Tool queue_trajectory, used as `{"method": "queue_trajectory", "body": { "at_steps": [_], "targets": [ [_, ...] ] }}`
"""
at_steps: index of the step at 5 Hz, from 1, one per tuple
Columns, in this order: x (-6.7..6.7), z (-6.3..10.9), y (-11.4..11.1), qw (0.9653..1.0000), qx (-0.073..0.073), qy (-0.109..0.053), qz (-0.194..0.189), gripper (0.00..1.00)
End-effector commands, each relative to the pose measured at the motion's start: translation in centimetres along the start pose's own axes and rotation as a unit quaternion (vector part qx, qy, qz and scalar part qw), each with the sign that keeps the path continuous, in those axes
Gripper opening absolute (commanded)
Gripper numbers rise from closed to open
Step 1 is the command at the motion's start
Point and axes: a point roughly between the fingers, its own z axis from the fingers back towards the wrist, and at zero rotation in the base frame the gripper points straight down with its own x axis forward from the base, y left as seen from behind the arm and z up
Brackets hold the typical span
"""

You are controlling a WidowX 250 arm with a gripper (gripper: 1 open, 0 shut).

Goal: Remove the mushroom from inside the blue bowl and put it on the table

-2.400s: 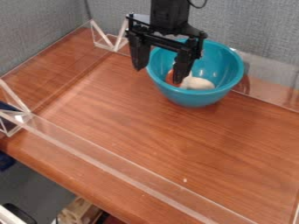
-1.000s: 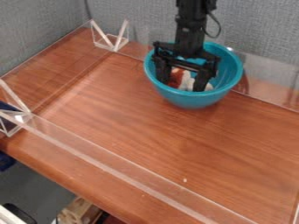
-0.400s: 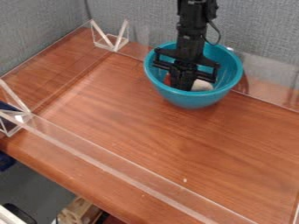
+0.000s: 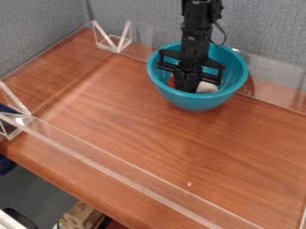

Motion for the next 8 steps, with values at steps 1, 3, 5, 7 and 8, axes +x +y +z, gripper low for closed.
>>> {"method": "queue_trajectory", "body": {
  "at_steps": [1,3,5,7,8],
  "targets": [
    [0.5,2.9,0.2,0.9991,-0.005,-0.042,-0.001,0.00],
    [0.3,3.4,0.3,0.9989,-0.008,-0.045,-0.006,0.00],
    [0.2,3.8,0.3,0.9987,-0.011,-0.048,-0.012,0.00],
    [0.0,4.3,0.4,0.9984,-0.014,-0.052,-0.017,0.00],
    [-0.1,4.7,0.4,0.9982,-0.017,-0.054,-0.019,0.00]
  ]
}}
